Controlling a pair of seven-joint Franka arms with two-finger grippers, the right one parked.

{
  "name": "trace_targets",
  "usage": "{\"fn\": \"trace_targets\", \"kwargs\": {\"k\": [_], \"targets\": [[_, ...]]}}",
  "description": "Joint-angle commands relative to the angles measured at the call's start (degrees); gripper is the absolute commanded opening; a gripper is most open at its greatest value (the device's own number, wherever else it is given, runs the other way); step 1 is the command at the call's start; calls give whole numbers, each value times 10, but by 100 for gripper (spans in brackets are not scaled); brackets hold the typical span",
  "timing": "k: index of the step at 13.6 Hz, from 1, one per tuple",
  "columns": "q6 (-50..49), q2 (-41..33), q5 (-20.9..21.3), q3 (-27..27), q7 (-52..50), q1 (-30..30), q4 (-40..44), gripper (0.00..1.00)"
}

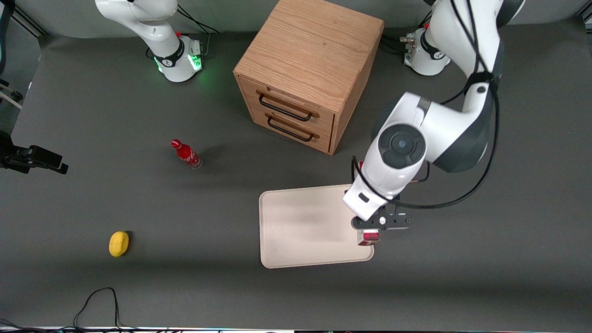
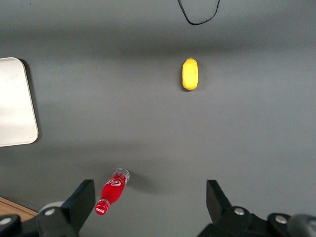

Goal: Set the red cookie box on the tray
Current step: 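Lower the crisps box onto the tray and open the left gripper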

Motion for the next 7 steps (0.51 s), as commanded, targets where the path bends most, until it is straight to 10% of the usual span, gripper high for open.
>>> {"fn": "trace_targets", "kwargs": {"k": [1,7], "targets": [[52,41,5,3,-5,0,-6,0],[158,91,11,5,-5,3,-57,0]]}}
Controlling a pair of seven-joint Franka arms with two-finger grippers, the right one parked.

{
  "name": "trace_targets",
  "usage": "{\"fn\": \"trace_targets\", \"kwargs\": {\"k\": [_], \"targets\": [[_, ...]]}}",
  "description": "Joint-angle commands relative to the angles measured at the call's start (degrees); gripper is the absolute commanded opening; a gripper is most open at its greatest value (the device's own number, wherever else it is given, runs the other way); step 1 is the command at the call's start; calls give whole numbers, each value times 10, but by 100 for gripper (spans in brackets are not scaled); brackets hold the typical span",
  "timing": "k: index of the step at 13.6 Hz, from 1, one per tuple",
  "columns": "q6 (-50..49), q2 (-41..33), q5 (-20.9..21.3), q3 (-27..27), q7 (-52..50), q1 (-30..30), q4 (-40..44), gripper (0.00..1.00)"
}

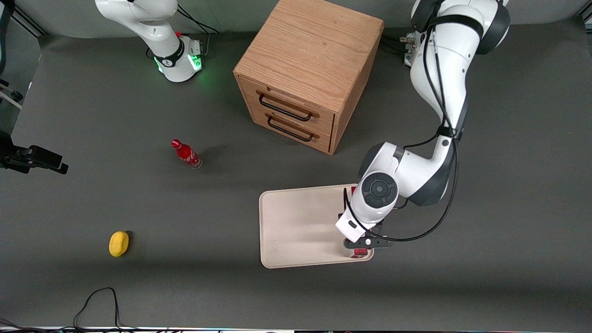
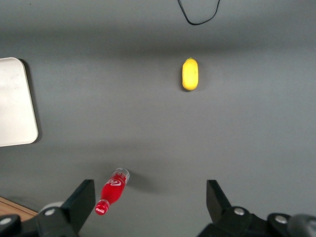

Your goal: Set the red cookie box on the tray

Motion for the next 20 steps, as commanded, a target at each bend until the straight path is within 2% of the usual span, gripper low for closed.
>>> {"fn": "trace_targets", "kwargs": {"k": [1,4,5,6,10,13,17,20], "targets": [[13,-2,9,2,-6,-1,-10,0],[13,0,9,2,-10,-1,-10,0],[13,0,9,2,-10,-2,-10,36],[13,0,16,3,-8,-2,-13,99],[-9,-24,24,3,-19,1,-14,100],[-131,-115,20,2,-13,1,-9,100],[-255,-236,14,1,21,33,-17,100],[-284,-319,12,0,105,91,-87,100]]}}
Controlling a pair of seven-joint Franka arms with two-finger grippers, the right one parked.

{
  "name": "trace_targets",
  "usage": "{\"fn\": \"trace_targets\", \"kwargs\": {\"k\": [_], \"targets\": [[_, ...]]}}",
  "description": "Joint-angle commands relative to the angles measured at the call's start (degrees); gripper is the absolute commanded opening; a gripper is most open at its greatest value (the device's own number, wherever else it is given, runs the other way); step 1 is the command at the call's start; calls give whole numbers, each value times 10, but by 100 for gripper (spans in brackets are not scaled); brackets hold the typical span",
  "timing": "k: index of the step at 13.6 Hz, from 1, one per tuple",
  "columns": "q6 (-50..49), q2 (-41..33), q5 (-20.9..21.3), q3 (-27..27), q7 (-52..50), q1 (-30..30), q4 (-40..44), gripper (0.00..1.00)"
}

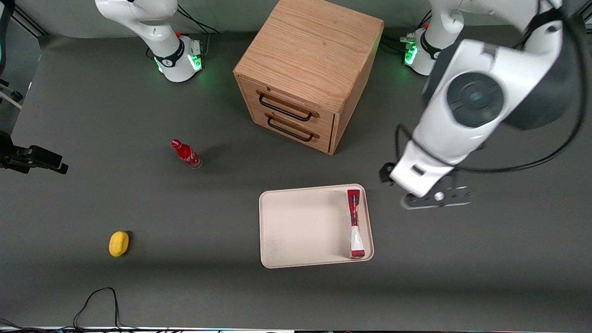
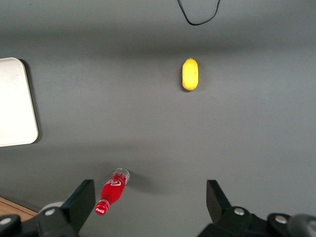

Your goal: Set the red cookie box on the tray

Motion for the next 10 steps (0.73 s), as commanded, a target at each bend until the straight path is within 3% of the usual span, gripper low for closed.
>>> {"fn": "trace_targets", "kwargs": {"k": [1,5,8,10], "targets": [[8,-96,-10,-2,94,63,-120,100],[73,-207,-30,-1,220,152,-269,100],[67,-211,-41,-1,295,193,-274,100],[70,-208,-35,2,285,194,-273,100]]}}
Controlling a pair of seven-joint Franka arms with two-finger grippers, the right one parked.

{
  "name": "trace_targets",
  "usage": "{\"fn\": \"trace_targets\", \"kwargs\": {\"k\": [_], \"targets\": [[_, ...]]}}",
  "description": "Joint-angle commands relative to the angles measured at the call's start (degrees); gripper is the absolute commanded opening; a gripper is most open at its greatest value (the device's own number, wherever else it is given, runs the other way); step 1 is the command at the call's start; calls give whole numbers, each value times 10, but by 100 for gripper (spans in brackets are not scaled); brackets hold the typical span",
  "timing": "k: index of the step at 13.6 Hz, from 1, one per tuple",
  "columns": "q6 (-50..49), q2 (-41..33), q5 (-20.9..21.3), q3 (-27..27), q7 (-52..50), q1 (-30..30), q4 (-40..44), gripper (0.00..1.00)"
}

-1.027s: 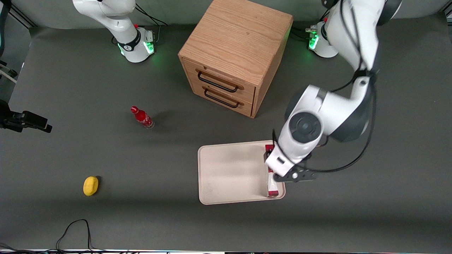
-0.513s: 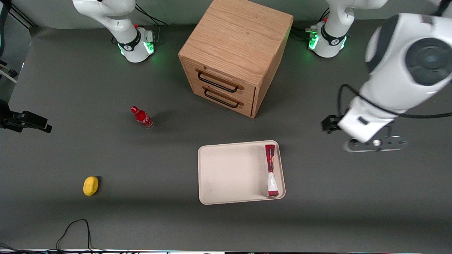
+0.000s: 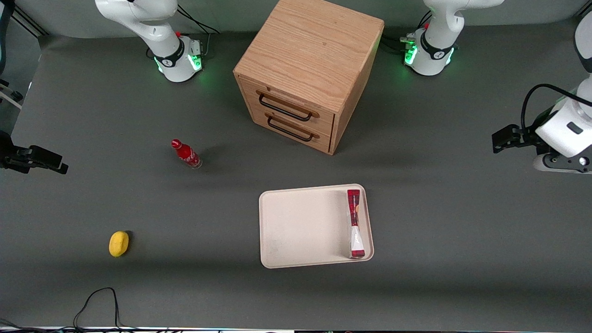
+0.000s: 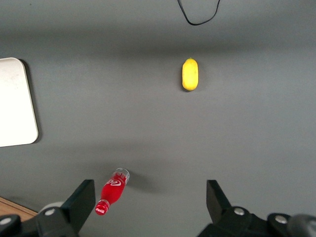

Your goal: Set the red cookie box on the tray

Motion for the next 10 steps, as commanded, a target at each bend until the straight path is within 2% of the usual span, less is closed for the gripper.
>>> {"fn": "trace_targets", "kwargs": {"k": [1,10], "targets": [[14,-14,-4,0,-6,1,-22,100],[66,-10,-7,0,-40,1,-52,100]]}}
